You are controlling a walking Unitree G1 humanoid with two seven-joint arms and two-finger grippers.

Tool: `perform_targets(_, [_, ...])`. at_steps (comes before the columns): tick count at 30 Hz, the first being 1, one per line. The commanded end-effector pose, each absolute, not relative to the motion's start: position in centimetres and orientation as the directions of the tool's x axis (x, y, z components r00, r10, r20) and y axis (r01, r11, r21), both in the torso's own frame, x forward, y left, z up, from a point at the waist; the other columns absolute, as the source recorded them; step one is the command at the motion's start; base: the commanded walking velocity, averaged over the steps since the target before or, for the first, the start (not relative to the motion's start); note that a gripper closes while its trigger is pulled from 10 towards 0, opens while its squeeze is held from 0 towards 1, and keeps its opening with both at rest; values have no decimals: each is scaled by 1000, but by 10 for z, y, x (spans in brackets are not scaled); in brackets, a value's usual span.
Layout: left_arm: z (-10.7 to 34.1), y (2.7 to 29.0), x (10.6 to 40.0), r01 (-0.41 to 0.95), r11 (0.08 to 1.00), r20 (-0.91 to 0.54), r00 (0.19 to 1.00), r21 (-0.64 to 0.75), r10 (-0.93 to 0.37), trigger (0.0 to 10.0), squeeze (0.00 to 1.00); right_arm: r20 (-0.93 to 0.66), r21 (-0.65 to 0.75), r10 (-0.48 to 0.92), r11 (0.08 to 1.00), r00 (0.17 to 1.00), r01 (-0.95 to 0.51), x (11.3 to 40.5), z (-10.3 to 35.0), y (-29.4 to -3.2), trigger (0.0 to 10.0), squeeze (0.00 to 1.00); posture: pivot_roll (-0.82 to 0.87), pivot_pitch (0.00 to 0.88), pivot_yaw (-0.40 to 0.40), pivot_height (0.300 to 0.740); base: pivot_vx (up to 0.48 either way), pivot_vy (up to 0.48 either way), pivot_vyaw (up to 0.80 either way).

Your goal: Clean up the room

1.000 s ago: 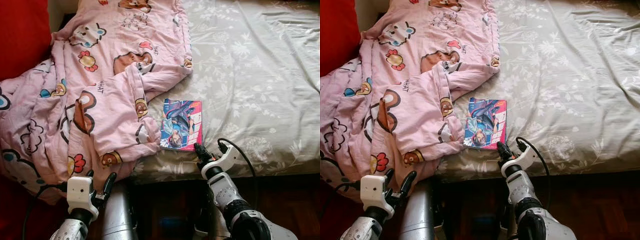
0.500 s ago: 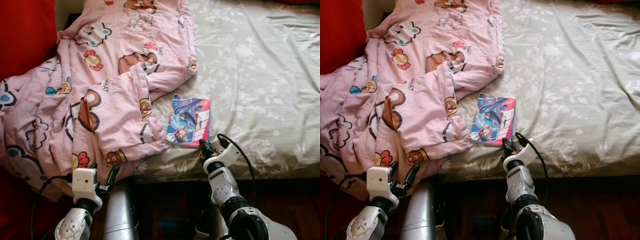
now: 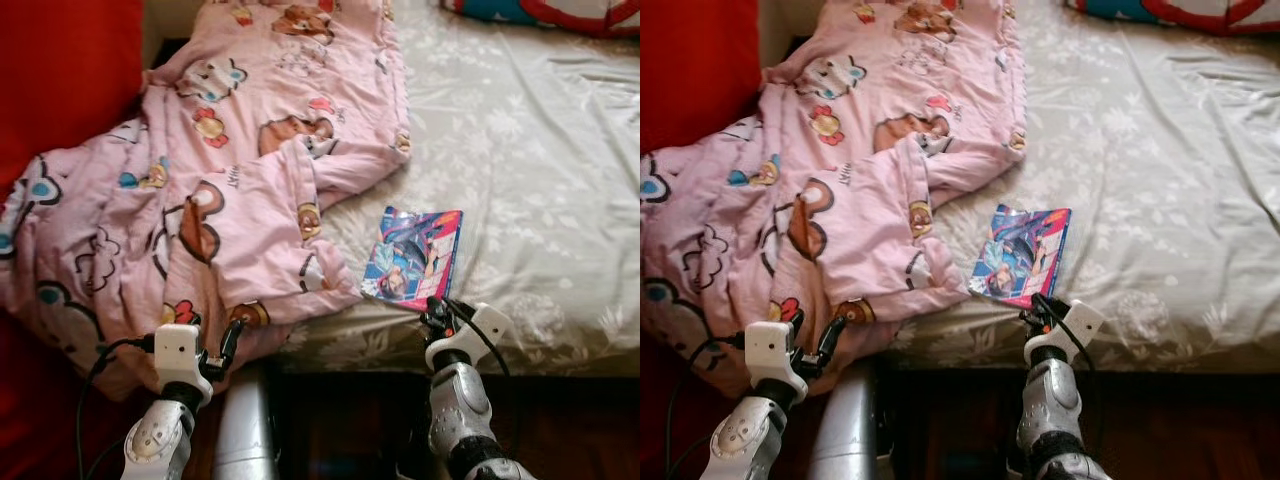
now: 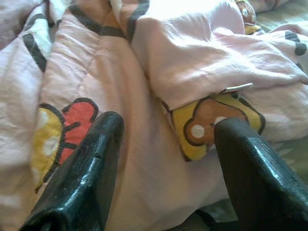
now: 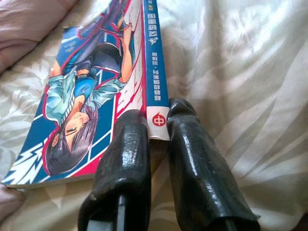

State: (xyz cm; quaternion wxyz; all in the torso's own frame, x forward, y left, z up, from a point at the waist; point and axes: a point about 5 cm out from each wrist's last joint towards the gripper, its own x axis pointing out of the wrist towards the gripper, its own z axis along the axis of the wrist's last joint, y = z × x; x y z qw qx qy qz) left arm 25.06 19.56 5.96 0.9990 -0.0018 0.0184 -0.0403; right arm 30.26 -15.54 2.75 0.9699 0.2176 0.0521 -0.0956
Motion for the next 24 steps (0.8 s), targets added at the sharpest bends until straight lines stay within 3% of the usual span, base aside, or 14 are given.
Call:
perform_targets(1, [56, 197, 251, 77, 997, -49, 996, 13, -76, 10000, 0, -74, 342, -270, 897, 960, 279, 299, 35, -179, 0, 0, 173, 138, -11, 554, 0, 0, 0])
perform_targets(10, [55, 198, 256, 75, 997, -38, 997, 13, -74, 10000, 0, 66, 245, -195, 954, 979, 174, 321, 70, -180, 0, 0, 159, 122, -15, 554, 0, 0, 0])
perform_targets(16, [53, 196, 256, 77, 997, -31, 997, 11, -77, 10000, 0, -158, 511, -365, 765, 918, 392, 306, 38, -193, 0, 0, 159, 125, -17, 554, 0, 0, 0])
perform_targets(19, [54, 196, 256, 76, 997, -29, 997, 12, -75, 10000, 0, -216, 533, -429, 701, 877, 474, 297, 29, -199, 0, 0, 160, 126, -16, 554, 0, 0, 0])
perform_targets(20, [53, 197, 255, 74, 997, -28, 997, 14, -73, 10000, 0, -279, 582, -467, 613, 839, 534, 292, 21, -203, 0, 0, 158, 128, -15, 554, 0, 0, 0])
perform_targets(24, [52, 198, 254, 73, 997, -30, 997, 17, -73, 10000, 0, -395, 644, -464, 475, 793, 599, 285, 6, -204, 0, 0, 155, 131, -14, 554, 0, 0, 0])
